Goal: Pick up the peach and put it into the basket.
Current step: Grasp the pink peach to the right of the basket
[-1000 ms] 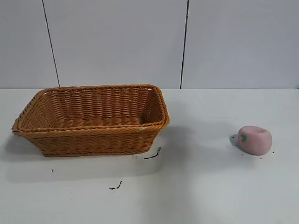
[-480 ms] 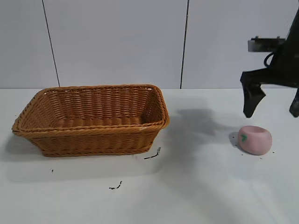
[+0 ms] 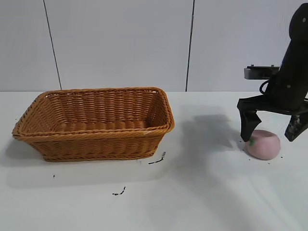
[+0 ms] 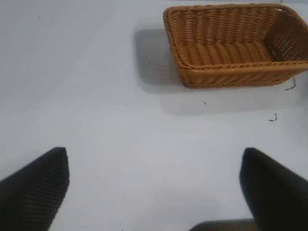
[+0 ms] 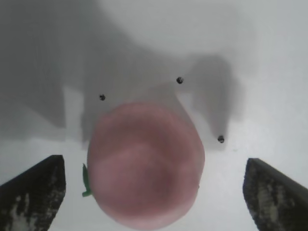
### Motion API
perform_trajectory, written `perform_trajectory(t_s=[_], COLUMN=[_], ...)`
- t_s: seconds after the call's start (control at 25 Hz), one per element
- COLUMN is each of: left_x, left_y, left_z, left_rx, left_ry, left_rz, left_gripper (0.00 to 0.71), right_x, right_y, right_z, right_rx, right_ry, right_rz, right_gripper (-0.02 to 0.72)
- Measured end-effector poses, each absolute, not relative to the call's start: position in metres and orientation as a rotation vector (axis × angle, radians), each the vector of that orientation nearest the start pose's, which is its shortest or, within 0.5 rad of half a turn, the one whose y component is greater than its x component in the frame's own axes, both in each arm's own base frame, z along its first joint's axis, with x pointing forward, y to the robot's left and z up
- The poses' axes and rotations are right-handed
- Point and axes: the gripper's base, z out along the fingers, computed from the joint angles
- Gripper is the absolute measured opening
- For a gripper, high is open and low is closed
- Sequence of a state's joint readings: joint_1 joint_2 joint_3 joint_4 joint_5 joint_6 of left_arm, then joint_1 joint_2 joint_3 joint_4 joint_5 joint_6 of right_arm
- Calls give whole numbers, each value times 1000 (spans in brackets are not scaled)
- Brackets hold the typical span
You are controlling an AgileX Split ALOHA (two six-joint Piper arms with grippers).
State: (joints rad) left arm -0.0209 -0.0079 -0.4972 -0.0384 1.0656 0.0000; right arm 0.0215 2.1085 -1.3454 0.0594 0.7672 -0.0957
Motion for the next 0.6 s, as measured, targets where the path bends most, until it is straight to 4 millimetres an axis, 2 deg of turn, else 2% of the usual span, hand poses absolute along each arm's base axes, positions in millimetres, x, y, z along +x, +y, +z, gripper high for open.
perform_trajectory(t_s=[0.08, 0.2, 0.24, 0.4, 0.6], left_x=[-6, -6, -6, -6, -6], left_y=[-3, -3, -3, -3, -3], left_z=[276, 276, 276, 276, 276], left_rx=[23, 23, 23, 23, 23], left_ry=[2044, 2044, 2044, 2044, 2044], left_rz=[-59, -59, -59, -59, -59], left_gripper=[693, 693, 693, 693, 693], right_x=[399, 398, 398, 398, 393], right_y=[12, 12, 12, 12, 12], right_z=[116, 116, 118, 137, 193], right_rx=[-116, -116, -116, -116, -116], right_ry=[3010, 3009, 3007, 2961, 2820], right_rz=[59, 59, 59, 58, 51], right_gripper=[442, 88, 38, 24, 24])
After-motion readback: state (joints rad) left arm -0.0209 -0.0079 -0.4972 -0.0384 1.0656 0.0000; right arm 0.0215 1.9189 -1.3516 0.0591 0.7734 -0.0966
